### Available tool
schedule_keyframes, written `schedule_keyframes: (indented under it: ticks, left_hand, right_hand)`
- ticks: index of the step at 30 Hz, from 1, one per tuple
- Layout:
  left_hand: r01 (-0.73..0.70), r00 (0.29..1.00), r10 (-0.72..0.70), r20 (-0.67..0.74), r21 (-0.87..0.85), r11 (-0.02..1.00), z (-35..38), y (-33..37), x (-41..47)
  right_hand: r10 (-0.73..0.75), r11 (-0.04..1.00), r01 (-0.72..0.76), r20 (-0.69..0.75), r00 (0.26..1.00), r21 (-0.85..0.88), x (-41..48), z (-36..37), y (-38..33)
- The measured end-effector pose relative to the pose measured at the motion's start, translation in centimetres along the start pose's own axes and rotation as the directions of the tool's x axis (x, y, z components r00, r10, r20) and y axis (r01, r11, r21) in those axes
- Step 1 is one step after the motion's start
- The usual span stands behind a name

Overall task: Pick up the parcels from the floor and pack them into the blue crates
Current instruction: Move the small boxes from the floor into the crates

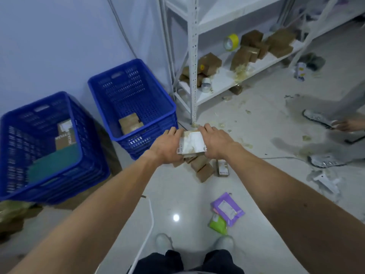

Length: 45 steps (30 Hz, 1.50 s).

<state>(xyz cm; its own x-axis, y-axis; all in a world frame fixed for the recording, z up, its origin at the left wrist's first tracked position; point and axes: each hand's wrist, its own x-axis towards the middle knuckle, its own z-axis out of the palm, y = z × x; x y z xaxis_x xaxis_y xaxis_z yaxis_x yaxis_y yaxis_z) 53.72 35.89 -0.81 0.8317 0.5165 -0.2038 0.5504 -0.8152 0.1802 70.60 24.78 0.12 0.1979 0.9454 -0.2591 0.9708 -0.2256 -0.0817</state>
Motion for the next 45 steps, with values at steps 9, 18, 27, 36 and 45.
schedule_keyframes:
  ticks: [9, 18, 27, 36, 45]
  left_hand:
    - [0.071, 0.992, -0.068, -0.103, 0.029, 0.997, -4.9, -15.5, -6.6]
    - [0.206, 0.963, -0.208, -0.171, -0.026, 0.978, -8.5, -24.3, -9.8]
    - [0.260, 0.953, -0.266, -0.143, -0.061, 0.964, -9.0, -29.4, -4.3]
    - [0.369, 0.924, -0.376, -0.067, -0.095, 0.925, -9.1, -34.4, 6.8]
    - [0.468, 0.883, -0.470, 0.014, -0.122, 0.875, -6.1, -38.8, 15.5]
  right_hand:
    - [-0.126, 0.988, 0.121, -0.053, 0.991, -0.092, 8.2, -4.2, -14.9]
    - [-0.261, 0.943, 0.234, -0.089, 0.961, -0.237, 14.3, -8.9, -23.7]
    - [-0.353, 0.899, 0.323, -0.050, 0.934, -0.297, 22.6, -9.8, -23.4]
    - [-0.460, 0.861, 0.451, 0.020, 0.888, -0.234, 35.9, -10.6, -19.5]
    - [-0.498, 0.823, 0.529, 0.186, 0.847, -0.205, 47.5, -7.4, -16.7]
